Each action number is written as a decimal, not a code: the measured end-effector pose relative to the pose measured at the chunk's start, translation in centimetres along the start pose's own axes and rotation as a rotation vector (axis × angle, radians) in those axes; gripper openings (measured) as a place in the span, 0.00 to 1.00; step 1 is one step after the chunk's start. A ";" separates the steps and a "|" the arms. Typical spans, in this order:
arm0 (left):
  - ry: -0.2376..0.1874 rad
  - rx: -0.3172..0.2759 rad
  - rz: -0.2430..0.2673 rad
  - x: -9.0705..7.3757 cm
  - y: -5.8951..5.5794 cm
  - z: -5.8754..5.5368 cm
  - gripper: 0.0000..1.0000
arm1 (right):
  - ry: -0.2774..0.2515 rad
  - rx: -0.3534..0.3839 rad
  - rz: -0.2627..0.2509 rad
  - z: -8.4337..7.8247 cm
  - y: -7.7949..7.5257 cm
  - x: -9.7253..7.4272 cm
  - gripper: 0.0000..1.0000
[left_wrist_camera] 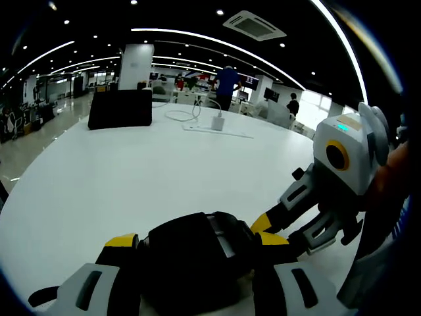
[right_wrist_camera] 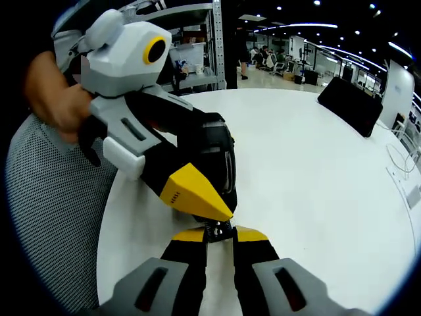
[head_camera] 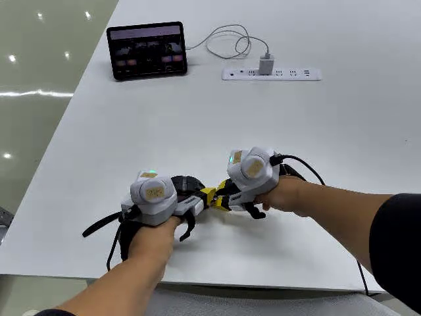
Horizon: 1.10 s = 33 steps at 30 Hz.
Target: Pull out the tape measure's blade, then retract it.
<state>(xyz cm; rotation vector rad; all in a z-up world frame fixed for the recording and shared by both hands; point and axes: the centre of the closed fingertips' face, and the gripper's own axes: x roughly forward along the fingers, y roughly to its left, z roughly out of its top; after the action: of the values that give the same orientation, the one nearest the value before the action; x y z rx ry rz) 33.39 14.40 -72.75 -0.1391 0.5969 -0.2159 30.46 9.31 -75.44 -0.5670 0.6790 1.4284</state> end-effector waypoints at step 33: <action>0.007 0.050 -0.014 -0.2 -0.5 -0.3 0.67 | 0.004 0.042 -0.010 -0.2 0.4 0.4 0.12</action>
<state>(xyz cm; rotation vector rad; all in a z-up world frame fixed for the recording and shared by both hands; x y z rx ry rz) 32.96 13.98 -72.81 -0.0941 0.5969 -0.2446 30.06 9.51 -75.85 -0.5402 0.7071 1.4006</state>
